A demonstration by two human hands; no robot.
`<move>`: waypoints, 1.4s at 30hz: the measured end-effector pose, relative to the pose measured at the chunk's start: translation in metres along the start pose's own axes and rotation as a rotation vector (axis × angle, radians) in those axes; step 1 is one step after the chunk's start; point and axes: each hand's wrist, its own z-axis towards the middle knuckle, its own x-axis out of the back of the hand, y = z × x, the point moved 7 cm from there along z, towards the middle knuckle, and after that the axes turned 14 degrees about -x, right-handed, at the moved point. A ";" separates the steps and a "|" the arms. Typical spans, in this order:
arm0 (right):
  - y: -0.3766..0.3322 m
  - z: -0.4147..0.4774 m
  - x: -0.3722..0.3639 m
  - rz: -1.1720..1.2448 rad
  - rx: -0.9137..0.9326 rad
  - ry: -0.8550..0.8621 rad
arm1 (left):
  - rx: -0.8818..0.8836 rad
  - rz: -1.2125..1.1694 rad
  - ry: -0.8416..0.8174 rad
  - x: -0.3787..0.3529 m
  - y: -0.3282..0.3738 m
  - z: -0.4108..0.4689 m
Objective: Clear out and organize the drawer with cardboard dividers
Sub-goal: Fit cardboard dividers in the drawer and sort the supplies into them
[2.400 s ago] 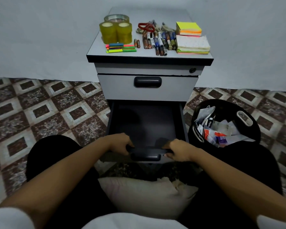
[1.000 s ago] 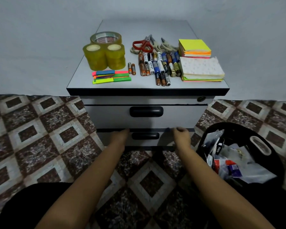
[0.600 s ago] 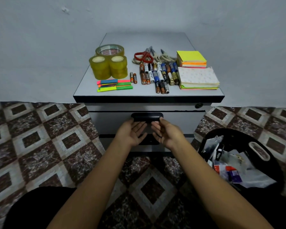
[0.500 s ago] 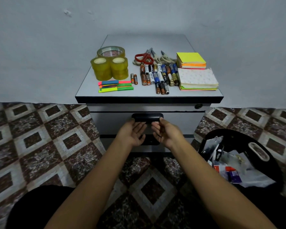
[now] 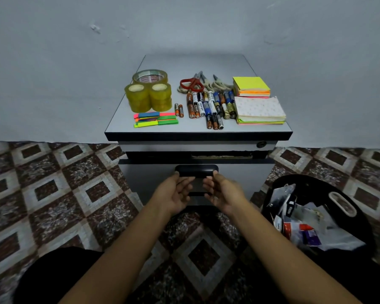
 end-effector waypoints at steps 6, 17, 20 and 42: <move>-0.062 -0.038 0.010 -0.818 0.712 0.438 | -0.694 0.949 -0.045 -0.001 0.070 -0.013; -0.091 -0.024 -0.006 -1.545 0.952 0.664 | -1.148 1.657 -0.046 -0.003 0.100 0.015; -0.089 -0.023 -0.004 -1.566 0.947 0.637 | -1.155 1.703 -0.043 -0.004 0.101 0.014; 0.015 -0.102 0.024 -1.677 0.567 0.203 | -0.762 1.490 -0.367 0.057 0.047 -0.076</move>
